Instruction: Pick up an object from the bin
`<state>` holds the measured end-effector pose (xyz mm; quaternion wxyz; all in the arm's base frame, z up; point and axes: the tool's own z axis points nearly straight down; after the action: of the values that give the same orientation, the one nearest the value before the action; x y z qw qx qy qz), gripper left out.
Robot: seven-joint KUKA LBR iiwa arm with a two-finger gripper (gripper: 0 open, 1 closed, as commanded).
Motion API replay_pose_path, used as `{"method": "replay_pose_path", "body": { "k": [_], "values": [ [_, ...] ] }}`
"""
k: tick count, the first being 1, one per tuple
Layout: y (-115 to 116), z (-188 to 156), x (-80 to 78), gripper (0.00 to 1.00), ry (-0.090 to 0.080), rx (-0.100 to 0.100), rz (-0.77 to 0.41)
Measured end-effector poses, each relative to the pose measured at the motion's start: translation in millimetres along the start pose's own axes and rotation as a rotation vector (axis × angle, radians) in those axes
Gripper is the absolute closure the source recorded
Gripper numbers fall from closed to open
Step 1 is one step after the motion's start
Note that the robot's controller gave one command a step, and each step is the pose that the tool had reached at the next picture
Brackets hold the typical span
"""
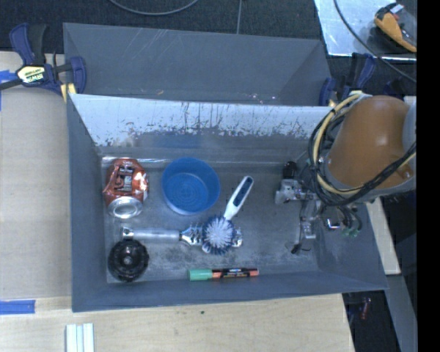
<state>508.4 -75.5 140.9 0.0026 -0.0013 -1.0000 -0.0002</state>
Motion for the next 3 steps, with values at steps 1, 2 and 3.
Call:
{"method": "replay_pose_path", "body": {
  "k": [1,2,3],
  "values": [
    [0,-4,-2.0,0.00,-0.008,0.001,-0.004],
    [107,54,-6.7,0.00,-0.008,0.002,-0.301],
    [74,4,-69.2,0.00,-0.013,0.006,-0.489]
  ]
}}
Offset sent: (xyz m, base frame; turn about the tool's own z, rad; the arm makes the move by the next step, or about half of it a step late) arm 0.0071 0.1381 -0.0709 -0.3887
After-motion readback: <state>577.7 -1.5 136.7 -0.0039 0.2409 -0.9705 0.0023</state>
